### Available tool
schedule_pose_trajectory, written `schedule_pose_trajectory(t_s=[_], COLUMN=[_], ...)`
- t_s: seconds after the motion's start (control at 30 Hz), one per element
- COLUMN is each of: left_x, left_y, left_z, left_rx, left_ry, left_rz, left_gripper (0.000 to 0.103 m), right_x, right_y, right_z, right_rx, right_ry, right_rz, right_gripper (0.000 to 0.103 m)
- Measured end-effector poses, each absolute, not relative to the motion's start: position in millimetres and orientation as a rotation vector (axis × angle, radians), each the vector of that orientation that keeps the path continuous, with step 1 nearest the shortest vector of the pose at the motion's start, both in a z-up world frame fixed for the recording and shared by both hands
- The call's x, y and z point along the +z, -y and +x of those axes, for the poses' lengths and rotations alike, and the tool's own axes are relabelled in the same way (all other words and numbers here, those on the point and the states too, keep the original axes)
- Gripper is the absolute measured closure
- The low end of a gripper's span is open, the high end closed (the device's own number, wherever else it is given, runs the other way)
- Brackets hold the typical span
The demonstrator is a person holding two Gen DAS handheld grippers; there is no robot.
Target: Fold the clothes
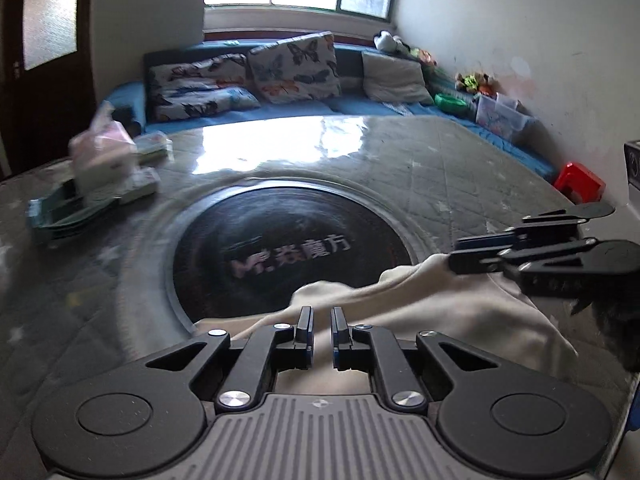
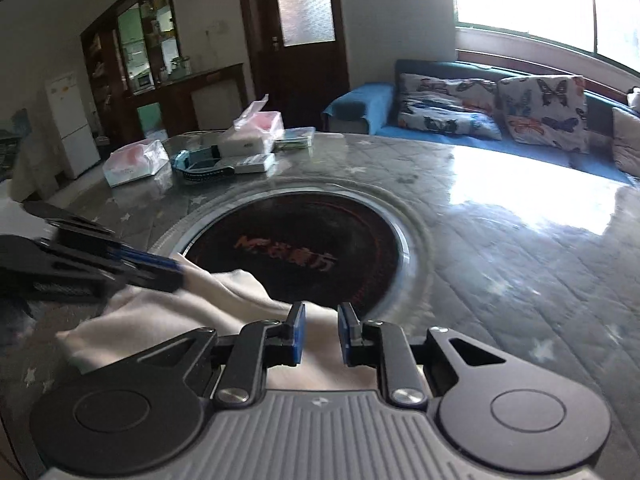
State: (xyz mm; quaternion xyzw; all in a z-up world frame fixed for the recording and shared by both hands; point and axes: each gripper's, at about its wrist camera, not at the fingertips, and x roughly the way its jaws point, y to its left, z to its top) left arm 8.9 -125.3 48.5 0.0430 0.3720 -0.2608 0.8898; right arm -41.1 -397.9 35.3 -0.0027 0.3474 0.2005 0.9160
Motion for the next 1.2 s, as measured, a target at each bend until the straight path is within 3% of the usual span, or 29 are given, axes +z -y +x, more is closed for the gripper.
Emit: schedule_pose_trajectory(t_s=[0.57,0.77,0.9,1.07,1.2], left_x=[26.4,48.4,49.4,42.9,38.9], left_y=[143.6,95.0,50.8,34.4,39.7], left_z=[38.7,30.2,11.5,-9.2,-8.2], left_rx=[-0.541,-0.449,-0.398,-0.399,-0.413], left_ry=[-0.811,-0.733,-0.743,-0.772,-0.772], left_rz=[0.052,0.011,-0.049,-0.078,-0.099], left_gripper=[0.091,0.09,0.071,0.062,0.062], right_x=[15.9,27.4,39.1,39.5,35.5], right_y=[367.5,368.3,362.5,345.5,336.6], right_z=[-9.1,-17.4,-34.0,-53.3,-59.3], right_rx=[0.47,0.461,0.511,0.58,0.582], right_ry=[-0.767,-0.733,-0.705,-0.705,-0.714], right_rz=[-0.06,-0.062,-0.072,-0.115,-0.135], right_gripper=[0.086,0.085,0.081,0.078,0.078])
